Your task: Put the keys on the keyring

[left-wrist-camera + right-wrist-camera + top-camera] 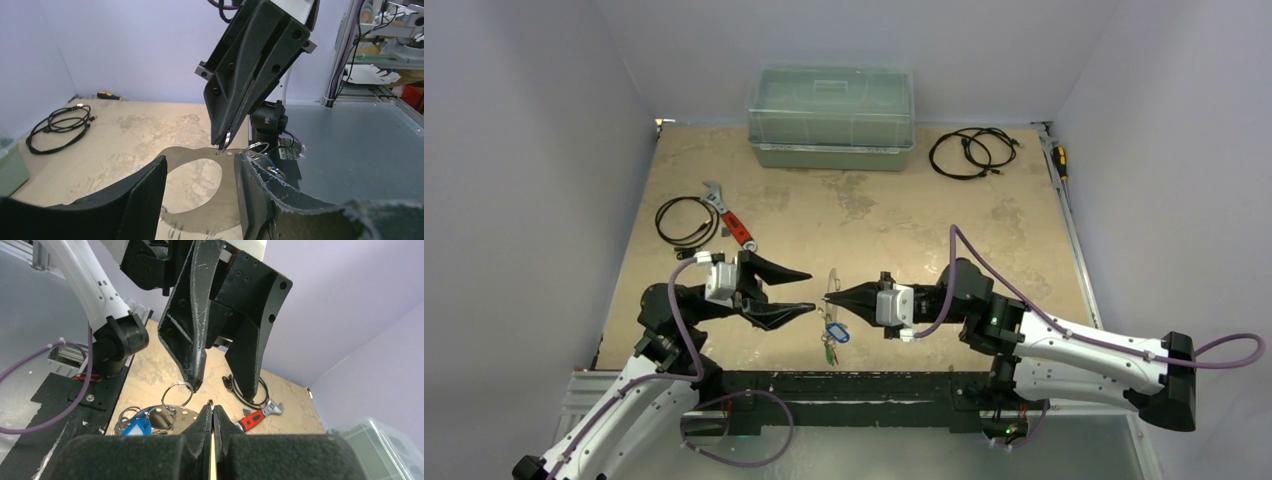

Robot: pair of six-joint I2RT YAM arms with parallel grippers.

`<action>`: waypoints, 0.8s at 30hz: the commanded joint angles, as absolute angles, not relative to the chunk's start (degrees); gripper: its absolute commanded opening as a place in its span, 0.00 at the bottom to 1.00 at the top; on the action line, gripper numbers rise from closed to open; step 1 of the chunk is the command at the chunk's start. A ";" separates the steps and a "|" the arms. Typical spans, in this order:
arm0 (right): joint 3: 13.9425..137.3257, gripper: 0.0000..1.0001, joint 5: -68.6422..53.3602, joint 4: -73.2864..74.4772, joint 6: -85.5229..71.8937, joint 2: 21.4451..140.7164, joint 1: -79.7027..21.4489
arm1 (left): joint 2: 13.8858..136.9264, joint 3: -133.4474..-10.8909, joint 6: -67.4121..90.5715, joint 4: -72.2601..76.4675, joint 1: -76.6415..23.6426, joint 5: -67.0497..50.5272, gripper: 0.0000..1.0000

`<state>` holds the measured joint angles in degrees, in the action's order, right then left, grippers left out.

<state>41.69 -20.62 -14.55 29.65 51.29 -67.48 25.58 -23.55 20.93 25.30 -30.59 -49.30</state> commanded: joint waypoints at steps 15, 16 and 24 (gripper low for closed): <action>46.55 0.00 -25.71 -21.80 28.96 53.29 -66.18 | 23.40 -27.14 2.24 15.72 -31.24 -47.24 0.29; 46.56 0.00 -25.87 -21.91 28.95 53.27 -66.10 | 23.12 -27.16 1.87 15.31 -31.28 -46.91 0.29; 46.55 0.00 -25.15 -24.29 27.93 55.06 -66.01 | 22.74 -25.97 3.87 18.57 -31.29 -49.17 0.32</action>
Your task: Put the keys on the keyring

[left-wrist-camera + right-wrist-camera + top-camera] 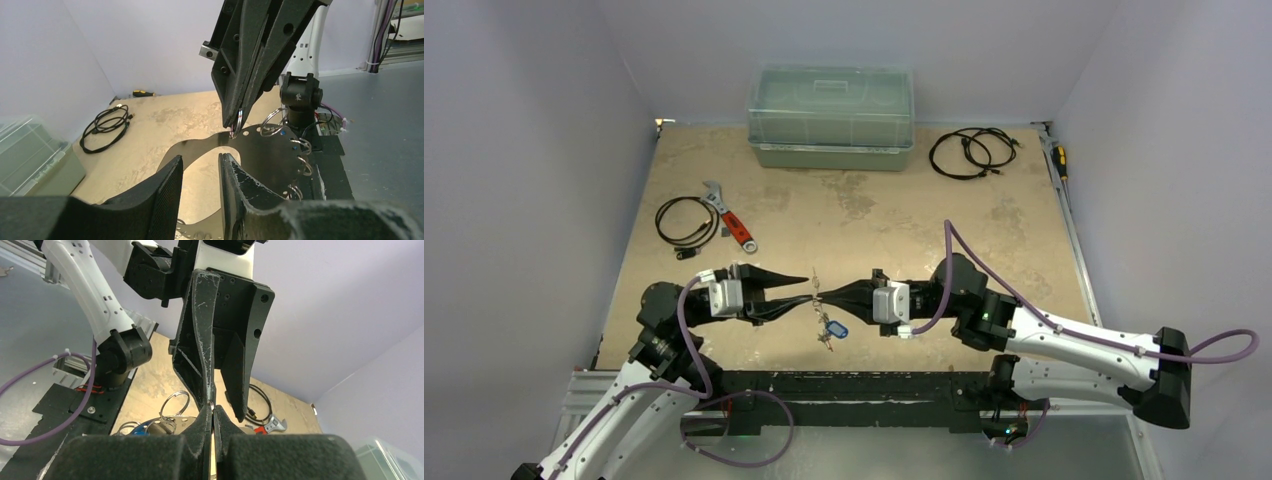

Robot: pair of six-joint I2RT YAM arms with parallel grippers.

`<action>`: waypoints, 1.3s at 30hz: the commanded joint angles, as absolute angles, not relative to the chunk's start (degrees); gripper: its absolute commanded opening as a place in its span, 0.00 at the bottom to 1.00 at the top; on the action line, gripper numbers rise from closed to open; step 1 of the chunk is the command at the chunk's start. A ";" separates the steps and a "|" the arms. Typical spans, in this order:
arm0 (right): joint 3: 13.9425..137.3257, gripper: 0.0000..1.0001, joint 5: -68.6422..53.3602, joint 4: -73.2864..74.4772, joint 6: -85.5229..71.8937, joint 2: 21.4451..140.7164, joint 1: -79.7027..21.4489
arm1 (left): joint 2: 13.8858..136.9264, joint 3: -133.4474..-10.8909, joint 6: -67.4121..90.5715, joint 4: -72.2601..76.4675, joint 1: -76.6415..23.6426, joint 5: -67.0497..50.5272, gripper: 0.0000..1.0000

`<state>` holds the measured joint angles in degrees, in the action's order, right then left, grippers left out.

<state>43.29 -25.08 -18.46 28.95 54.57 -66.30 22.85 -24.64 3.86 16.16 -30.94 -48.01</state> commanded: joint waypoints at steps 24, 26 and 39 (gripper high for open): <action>46.35 0.00 -22.31 -30.14 26.56 58.60 -66.01 | 22.75 -24.93 5.85 21.01 -31.29 -50.67 0.36; 46.32 0.00 -21.94 -30.12 26.47 58.67 -66.01 | 22.58 -24.89 5.80 21.15 -31.29 -50.87 0.37; 46.85 0.00 -25.20 -29.29 25.54 59.22 -66.01 | 21.49 -24.95 4.79 19.95 -31.29 -48.53 0.25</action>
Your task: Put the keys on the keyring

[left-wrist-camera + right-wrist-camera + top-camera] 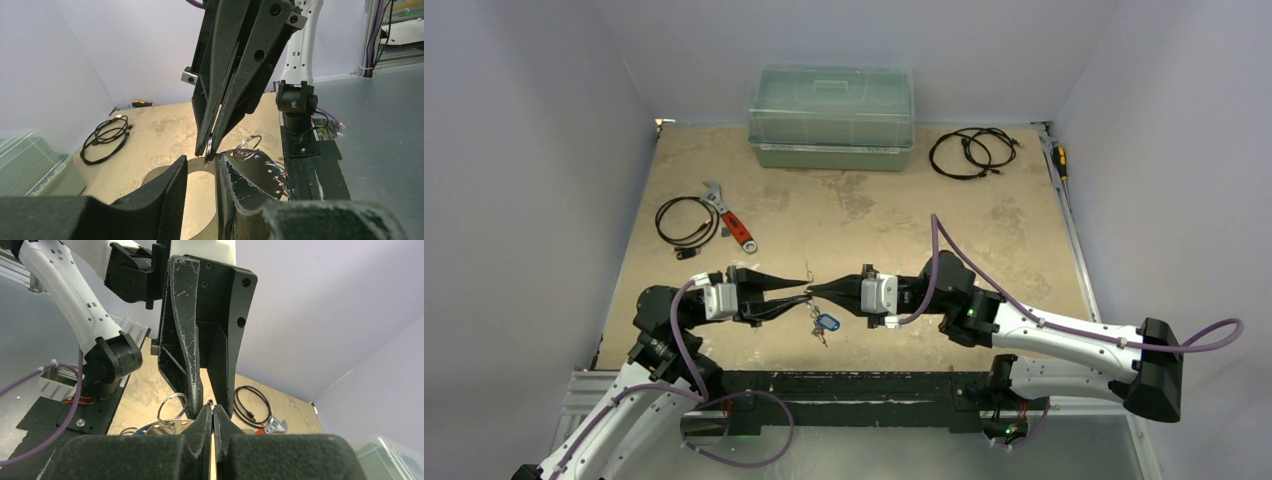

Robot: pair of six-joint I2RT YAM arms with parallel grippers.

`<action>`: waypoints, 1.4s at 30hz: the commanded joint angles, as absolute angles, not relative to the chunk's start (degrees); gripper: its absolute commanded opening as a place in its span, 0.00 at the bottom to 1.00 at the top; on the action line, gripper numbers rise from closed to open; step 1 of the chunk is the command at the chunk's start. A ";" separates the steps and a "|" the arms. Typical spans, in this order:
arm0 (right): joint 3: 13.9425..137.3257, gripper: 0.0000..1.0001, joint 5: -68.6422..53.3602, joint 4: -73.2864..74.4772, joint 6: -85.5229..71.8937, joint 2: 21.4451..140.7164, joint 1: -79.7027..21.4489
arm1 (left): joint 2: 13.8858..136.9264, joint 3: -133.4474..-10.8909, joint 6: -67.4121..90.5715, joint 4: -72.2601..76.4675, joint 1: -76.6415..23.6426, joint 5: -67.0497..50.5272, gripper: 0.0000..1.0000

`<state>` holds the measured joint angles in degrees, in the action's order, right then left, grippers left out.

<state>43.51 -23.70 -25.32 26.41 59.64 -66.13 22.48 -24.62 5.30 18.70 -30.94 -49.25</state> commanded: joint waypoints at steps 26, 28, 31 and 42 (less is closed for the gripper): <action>50.65 0.49 -22.58 -20.40 22.47 57.33 -65.93 | 19.00 -28.20 0.26 10.86 -31.16 -43.94 0.00; 50.61 0.51 -21.22 -19.00 23.05 56.54 -65.73 | 18.82 -28.14 0.26 10.78 -31.20 -43.84 0.00; 50.33 0.51 -21.09 -17.53 22.96 55.72 -64.86 | 18.48 -28.19 0.26 10.81 -31.16 -43.71 0.00; 42.39 0.52 -13.96 -24.68 16.19 56.64 -62.93 | 19.51 -29.34 -1.22 7.05 -31.18 -37.72 0.00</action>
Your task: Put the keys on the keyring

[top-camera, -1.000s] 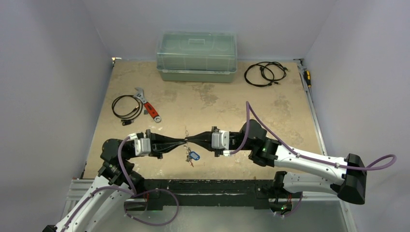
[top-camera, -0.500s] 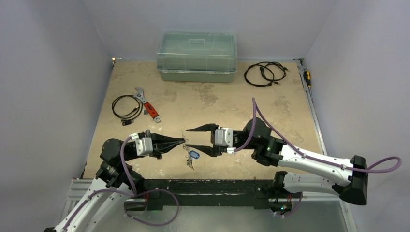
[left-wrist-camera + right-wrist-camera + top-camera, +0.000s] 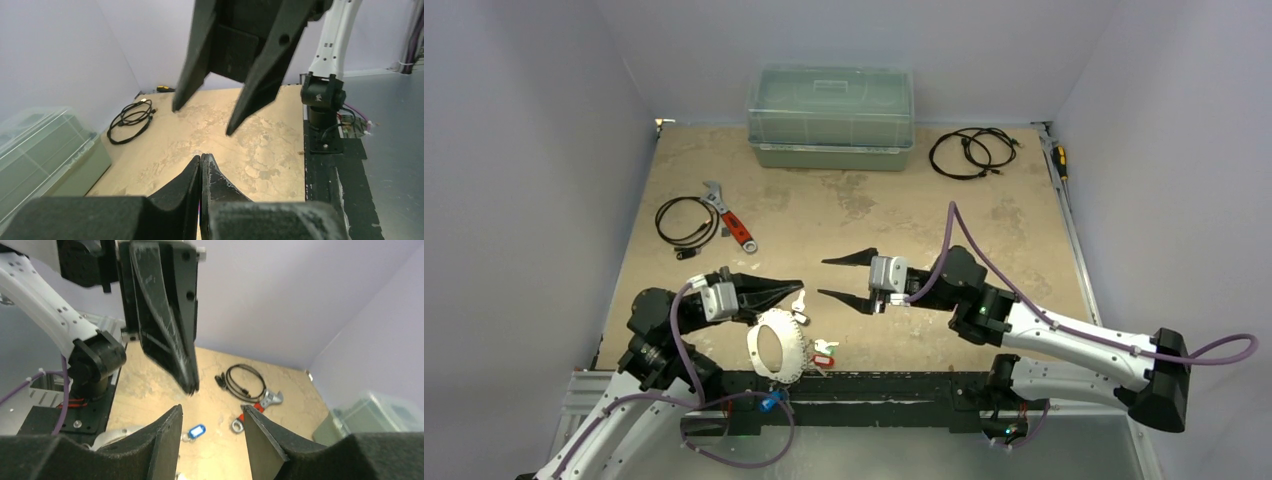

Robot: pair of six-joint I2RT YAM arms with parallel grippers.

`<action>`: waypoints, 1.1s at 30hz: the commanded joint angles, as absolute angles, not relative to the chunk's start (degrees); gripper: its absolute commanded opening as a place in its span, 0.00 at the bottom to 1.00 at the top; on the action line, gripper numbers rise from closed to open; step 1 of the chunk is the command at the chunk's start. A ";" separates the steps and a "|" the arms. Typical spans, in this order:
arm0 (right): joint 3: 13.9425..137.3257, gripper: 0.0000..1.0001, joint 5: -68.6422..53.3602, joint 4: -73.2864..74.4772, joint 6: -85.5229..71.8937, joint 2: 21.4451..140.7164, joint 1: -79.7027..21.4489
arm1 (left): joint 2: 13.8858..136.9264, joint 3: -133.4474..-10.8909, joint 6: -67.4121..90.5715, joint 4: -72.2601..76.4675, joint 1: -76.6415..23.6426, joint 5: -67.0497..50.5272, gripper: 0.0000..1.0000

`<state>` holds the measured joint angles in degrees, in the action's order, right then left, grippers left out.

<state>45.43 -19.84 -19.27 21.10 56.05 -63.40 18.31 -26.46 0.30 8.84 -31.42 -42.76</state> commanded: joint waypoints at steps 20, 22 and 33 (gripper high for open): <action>51.30 0.37 -18.23 -33.36 -4.97 96.23 -70.30 | 13.36 -31.33 -0.88 0.09 -25.15 -10.58 0.61; 54.36 0.34 -17.69 -31.96 -4.88 99.85 -71.60 | 13.59 -31.70 -1.09 -2.27 -25.05 -10.06 0.61; 59.96 0.17 -11.18 -29.13 -6.25 111.55 -74.36 | 13.89 -32.23 -1.59 -3.71 -24.72 -8.53 0.61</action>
